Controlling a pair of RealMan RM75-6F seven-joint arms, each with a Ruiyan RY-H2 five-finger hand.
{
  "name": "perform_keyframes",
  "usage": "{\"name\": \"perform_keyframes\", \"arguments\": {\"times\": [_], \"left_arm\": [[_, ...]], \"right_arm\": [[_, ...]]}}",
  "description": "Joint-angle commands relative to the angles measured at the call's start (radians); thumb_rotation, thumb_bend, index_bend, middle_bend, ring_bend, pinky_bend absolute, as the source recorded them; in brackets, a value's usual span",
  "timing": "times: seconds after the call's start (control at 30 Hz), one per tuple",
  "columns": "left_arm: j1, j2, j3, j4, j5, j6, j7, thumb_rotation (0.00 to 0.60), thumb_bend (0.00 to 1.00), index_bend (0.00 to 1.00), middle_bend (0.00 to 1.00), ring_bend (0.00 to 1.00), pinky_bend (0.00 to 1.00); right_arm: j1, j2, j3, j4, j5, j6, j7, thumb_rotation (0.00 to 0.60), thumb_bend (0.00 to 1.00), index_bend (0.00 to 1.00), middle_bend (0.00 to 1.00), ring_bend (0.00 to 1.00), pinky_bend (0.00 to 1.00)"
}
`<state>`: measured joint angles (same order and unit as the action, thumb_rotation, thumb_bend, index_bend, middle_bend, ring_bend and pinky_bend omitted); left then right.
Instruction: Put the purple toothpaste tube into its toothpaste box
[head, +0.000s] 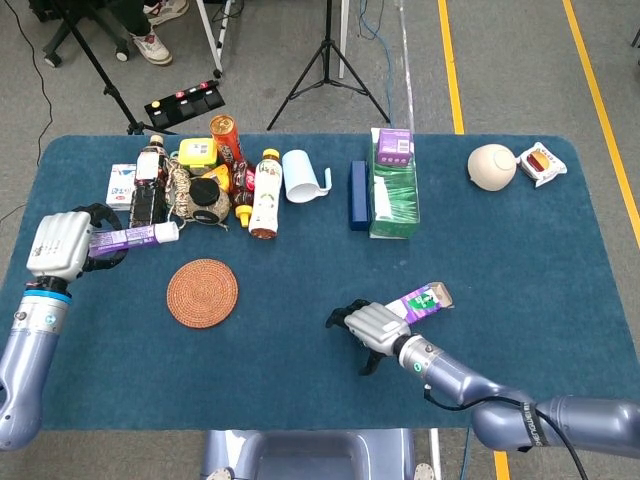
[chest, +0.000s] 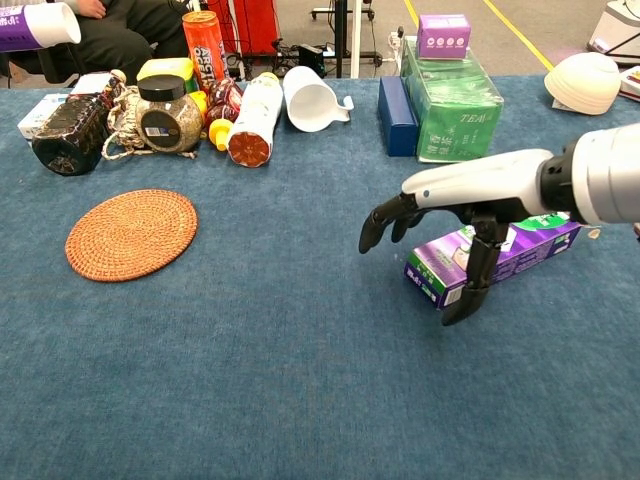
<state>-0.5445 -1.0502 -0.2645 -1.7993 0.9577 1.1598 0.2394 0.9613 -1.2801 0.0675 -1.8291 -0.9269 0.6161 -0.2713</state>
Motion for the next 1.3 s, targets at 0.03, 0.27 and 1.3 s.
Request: {"name": "perform_keyframes", "arguments": {"times": [0.03, 0.27, 1.3], "left_arm": [[0.004, 0.005, -0.001, 0.002, 0.004, 0.004, -0.008, 0.6, 0.27, 0.58, 0.41, 0.39, 0.62], [0.006, 0.011, -0.003, 0.02, -0.002, -0.006, -0.028, 0.6, 0.27, 0.58, 0.41, 0.39, 0.62], [-0.005, -0.014, 0.001, 0.033, -0.012, -0.012, -0.022, 0.6, 0.27, 0.58, 0.41, 0.39, 0.62]], "right_arm": [[0.038, -0.028, -0.033, 0.021, 0.075, 0.033, -0.05, 0.6, 0.16, 0.19, 0.16, 0.18, 0.1], [0.051, -0.002, -0.074, 0.0, 0.128, 0.062, -0.083, 0.6, 0.17, 0.2, 0.22, 0.27, 0.09], [-0.156, 0.23, -0.122, 0.024, -0.24, 0.085, 0.186, 0.6, 0.21, 0.3, 0.58, 0.5, 0.16]]}}
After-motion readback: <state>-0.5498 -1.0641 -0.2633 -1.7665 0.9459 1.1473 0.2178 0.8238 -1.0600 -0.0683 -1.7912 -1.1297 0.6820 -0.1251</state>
